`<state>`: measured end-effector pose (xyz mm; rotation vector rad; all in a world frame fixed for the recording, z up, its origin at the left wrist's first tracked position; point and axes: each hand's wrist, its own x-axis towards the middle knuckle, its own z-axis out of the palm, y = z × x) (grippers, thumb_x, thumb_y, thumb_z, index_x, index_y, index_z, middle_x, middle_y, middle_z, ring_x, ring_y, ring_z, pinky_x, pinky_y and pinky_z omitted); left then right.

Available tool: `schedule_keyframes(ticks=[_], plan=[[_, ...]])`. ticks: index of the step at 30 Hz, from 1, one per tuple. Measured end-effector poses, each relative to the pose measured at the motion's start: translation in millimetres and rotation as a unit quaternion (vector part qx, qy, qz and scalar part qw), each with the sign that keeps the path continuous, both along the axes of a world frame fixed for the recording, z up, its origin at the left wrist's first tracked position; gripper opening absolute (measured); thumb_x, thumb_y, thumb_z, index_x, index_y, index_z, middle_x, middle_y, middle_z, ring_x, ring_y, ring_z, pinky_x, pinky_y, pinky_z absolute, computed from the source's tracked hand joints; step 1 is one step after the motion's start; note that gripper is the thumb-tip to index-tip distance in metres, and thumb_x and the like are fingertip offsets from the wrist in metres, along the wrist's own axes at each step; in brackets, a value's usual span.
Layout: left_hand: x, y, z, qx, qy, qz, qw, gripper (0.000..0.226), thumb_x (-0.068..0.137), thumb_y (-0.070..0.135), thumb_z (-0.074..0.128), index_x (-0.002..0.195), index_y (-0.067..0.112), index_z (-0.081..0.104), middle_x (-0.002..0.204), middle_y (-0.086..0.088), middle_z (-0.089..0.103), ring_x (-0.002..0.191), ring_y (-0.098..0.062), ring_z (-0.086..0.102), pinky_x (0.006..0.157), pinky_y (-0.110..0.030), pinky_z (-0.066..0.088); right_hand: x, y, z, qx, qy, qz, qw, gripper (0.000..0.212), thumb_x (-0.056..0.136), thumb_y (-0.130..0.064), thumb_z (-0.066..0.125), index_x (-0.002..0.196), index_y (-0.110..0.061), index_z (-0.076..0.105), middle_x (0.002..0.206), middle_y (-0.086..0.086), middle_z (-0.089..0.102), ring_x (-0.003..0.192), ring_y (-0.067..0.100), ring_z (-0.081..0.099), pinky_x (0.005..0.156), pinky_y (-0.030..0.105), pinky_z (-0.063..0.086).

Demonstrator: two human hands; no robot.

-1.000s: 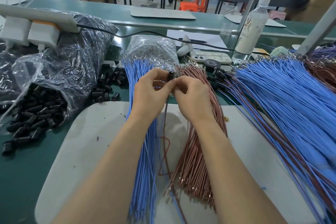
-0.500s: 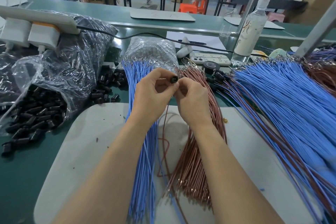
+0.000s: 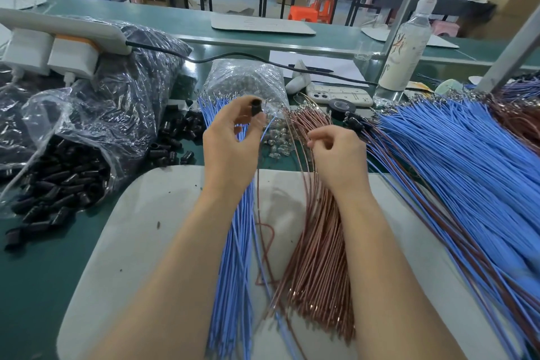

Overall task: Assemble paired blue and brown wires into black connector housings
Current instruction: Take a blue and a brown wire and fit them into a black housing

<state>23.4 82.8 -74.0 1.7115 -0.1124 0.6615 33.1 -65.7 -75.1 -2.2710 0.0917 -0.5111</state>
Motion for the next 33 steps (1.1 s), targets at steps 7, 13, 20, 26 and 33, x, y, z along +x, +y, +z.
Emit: schedule_keyframes(ticks=[7,13,20,26,33], plan=[[1,-1,-1,0.025,0.018,0.021,0.999,0.021,0.092,0.013,0.059,0.11,0.02,0.065,0.091,0.009,0.062,0.07,-0.002,0.055,0.061,-0.006,0.038,8,20,-13,-0.143,0.046,0.046,0.988,0.033,0.092,-0.007,0.047,0.114,-0.02,0.067,0.116,0.004,0.065,0.108,0.024,0.056,0.092,0.034,0.046],[2,-2,-4,0.024,0.039,0.0,0.999,0.021,0.092,0.011,0.058,0.111,0.017,0.065,0.096,0.0,0.064,0.06,-0.003,0.048,0.059,-0.01,0.035,17,33,-14,-0.196,0.063,0.068,0.976,0.04,0.093,-0.003,0.045,0.124,-0.022,0.06,0.118,0.008,0.053,0.11,0.027,0.049,0.084,0.033,0.042],[3,-1,-5,0.018,0.045,0.0,0.999,0.021,0.092,0.011,0.057,0.111,0.017,0.065,0.099,-0.004,0.065,0.063,-0.007,0.05,0.062,-0.015,0.038,16,34,-11,-0.161,0.099,0.05,0.981,0.035,0.089,-0.002,0.047,0.118,-0.017,0.06,0.118,0.009,0.053,0.107,0.026,0.051,0.086,0.033,0.044],[2,-3,-5,0.026,0.05,0.002,0.998,0.021,0.092,0.01,0.057,0.109,0.018,0.064,0.099,-0.001,0.065,0.066,-0.006,0.055,0.064,-0.015,0.039,14,32,-8,-0.145,0.1,0.04,0.984,0.029,0.09,-0.005,0.049,0.114,-0.015,0.062,0.118,0.009,0.055,0.105,0.026,0.054,0.091,0.036,0.044],[2,-3,-5,0.033,0.051,-0.003,0.998,0.02,0.091,0.007,0.057,0.107,0.018,0.064,0.099,-0.003,0.065,0.075,-0.01,0.06,0.068,-0.016,0.042,17,40,-14,-0.187,0.105,0.049,0.976,0.014,0.09,-0.024,0.06,0.101,-0.016,0.063,0.109,0.006,0.056,0.1,0.025,0.055,0.078,0.031,0.042]])
